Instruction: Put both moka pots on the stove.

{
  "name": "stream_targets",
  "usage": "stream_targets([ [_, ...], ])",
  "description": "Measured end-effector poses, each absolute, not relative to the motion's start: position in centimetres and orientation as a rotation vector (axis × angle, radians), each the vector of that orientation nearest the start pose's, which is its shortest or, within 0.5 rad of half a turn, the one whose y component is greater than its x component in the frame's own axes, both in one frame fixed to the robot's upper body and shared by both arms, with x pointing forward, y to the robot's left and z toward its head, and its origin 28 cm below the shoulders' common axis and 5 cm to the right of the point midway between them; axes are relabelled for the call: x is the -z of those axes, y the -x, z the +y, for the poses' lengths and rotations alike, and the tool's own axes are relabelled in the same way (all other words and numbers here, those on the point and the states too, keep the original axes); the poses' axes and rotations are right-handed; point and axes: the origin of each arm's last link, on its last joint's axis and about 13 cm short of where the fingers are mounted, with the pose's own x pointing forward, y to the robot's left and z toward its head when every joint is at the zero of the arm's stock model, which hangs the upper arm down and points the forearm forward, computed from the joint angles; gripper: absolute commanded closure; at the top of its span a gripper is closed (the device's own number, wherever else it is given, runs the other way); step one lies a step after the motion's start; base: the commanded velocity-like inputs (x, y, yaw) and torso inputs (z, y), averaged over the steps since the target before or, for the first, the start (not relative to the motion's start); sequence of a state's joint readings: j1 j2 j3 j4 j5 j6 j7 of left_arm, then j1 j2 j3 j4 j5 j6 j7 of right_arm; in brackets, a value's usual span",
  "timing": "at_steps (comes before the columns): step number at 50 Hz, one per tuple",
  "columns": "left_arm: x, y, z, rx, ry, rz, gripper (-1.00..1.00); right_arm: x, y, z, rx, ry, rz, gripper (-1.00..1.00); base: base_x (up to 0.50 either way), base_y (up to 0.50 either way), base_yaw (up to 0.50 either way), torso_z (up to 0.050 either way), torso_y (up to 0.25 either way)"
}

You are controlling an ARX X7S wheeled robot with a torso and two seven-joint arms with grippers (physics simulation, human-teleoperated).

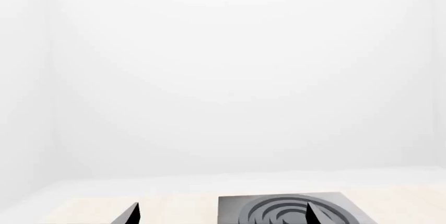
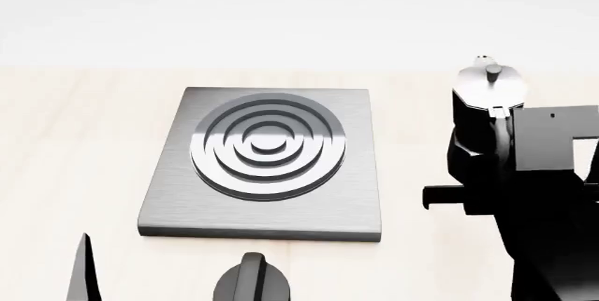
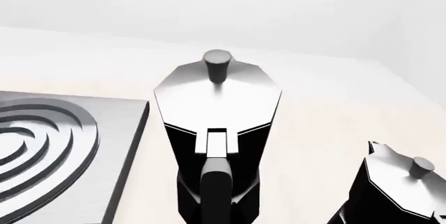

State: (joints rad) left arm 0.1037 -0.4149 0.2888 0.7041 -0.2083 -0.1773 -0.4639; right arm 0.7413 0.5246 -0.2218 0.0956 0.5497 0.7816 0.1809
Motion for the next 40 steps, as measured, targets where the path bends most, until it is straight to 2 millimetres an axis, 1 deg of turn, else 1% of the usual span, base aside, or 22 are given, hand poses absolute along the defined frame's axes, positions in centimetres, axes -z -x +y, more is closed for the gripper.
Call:
stream_targets([
  [8, -11.6, -16.2, 20.4, 0.008, -0.04, -0.318, -1.0, -17.9, -32.0, -18.5, 0.053, 0.114, 0.146, 1.0, 0.0, 0.0, 0.0, 0.0, 0.001],
  [13, -11.7, -16.2, 20.5, 0.008, -0.039, -0.317, -1.0, -18.7, -32.3, -17.9, 0.032, 0.11, 0.106, 1.0, 0.0, 0.0, 0.0, 0.0, 0.0],
  [27, -11.8, -16.2, 20.7, 0.003, -0.034, -0.315, -1.0, -20.2, -34.7, -15.7, -0.045, 0.086, 0.053, 1.0, 0.0, 0.0, 0.0, 0.0, 0.001],
  [40, -11.6, -16.3, 20.7, 0.007, -0.037, -0.302, -1.0, -21.4, -36.6, -12.9, -0.138, 0.067, 0.001, 1.0, 0.0, 0.0, 0.0, 0.0, 0.001],
])
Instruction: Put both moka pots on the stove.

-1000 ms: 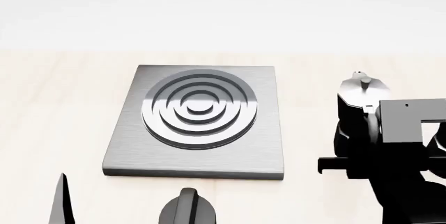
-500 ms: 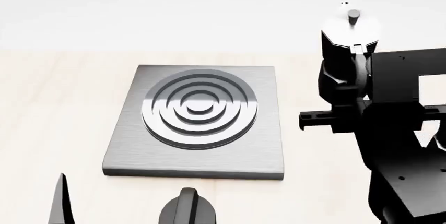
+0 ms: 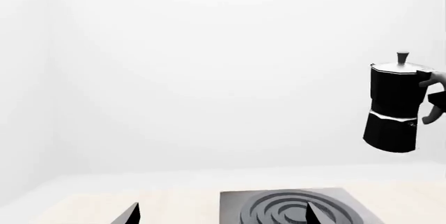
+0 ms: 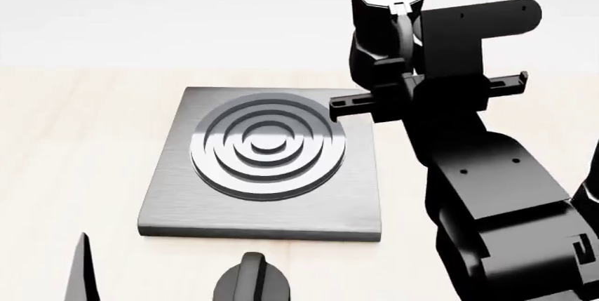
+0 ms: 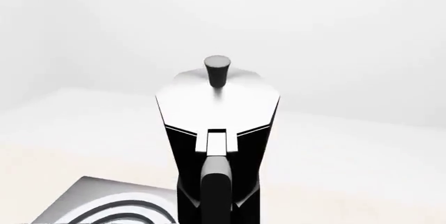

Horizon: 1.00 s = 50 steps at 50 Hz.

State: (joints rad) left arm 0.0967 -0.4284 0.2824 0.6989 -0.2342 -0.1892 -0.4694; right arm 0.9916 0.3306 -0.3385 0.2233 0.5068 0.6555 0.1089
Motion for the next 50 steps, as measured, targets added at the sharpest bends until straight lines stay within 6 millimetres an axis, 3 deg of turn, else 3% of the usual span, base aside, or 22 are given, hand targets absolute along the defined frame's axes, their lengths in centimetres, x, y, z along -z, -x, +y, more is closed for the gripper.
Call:
stream_targets([
  [22, -11.2, -16.5, 20.9, 0.017, -0.035, -0.278, -1.0, -21.1, -39.3, -8.0, -0.285, 0.04, -0.026, 1.0, 0.0, 0.0, 0.0, 0.0, 0.001],
  [50, -11.6, -16.0, 21.1, 0.042, -0.02, -0.327, -1.0, -19.5, -40.0, -4.8, -0.37, 0.026, -0.028, 1.0, 0.0, 0.0, 0.0, 0.0, 0.001],
])
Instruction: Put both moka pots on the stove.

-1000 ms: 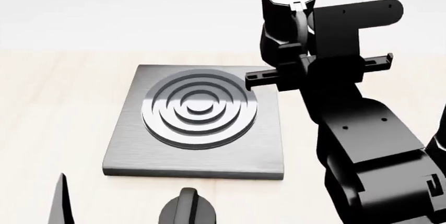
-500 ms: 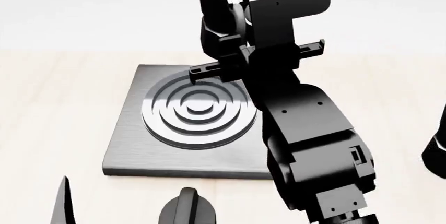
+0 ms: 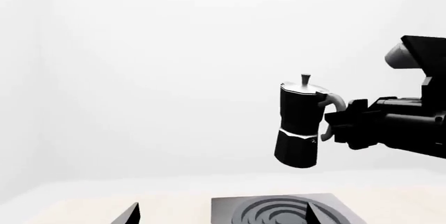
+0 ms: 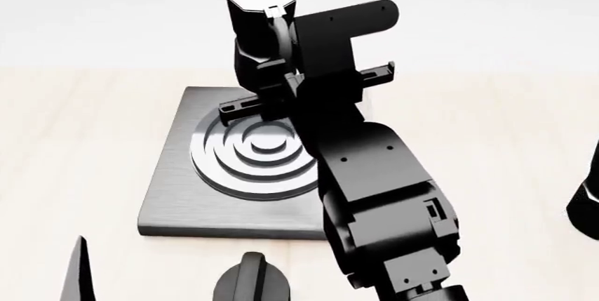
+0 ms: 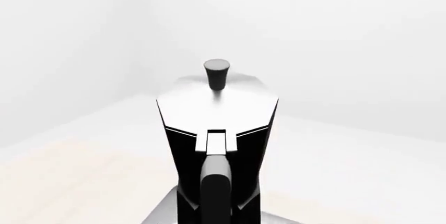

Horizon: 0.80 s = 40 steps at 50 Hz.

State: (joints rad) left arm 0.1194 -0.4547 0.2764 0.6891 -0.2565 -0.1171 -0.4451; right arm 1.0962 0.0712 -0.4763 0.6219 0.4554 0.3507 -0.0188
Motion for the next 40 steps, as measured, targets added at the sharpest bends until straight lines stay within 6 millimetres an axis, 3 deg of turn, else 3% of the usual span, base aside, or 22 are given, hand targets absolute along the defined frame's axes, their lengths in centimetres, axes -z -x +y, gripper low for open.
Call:
stream_targets([
  [40, -11.5, -16.0, 21.0, 0.052, -0.033, -0.338, -1.0, -18.3, -39.8, -3.8, -0.394, 0.035, -0.015, 1.0, 0.0, 0.0, 0.0, 0.0, -0.095],
])
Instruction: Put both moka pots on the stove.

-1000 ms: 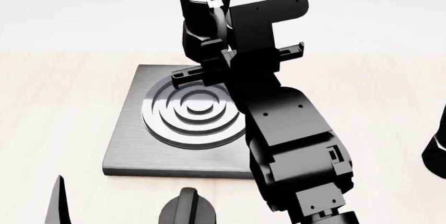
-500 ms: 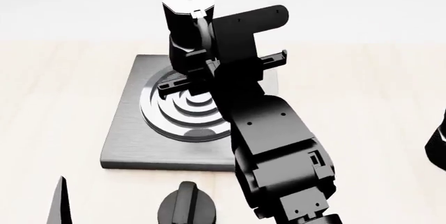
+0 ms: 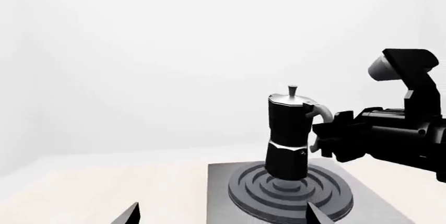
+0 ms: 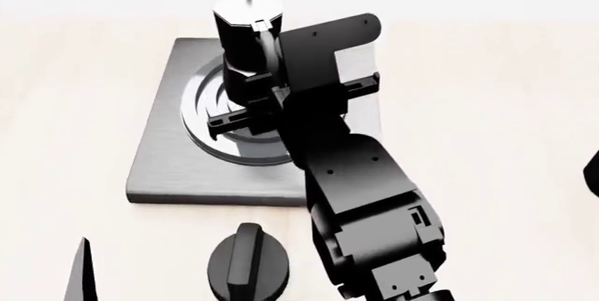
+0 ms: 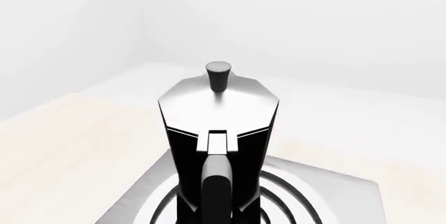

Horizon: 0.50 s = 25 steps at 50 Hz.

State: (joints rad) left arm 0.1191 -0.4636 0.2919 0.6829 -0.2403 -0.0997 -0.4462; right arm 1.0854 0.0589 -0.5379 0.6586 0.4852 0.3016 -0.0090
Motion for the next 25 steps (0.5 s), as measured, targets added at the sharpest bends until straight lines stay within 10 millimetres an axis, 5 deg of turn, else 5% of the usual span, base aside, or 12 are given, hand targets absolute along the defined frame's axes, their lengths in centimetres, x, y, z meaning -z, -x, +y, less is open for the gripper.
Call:
stream_targets([
  [25, -11.41, -15.98, 21.01, 0.051, -0.032, -0.337, -1.0, -18.32, -39.98, -3.35, -0.402, 0.046, -0.032, 1.0, 0.0, 0.0, 0.0, 0.0, -0.062],
])
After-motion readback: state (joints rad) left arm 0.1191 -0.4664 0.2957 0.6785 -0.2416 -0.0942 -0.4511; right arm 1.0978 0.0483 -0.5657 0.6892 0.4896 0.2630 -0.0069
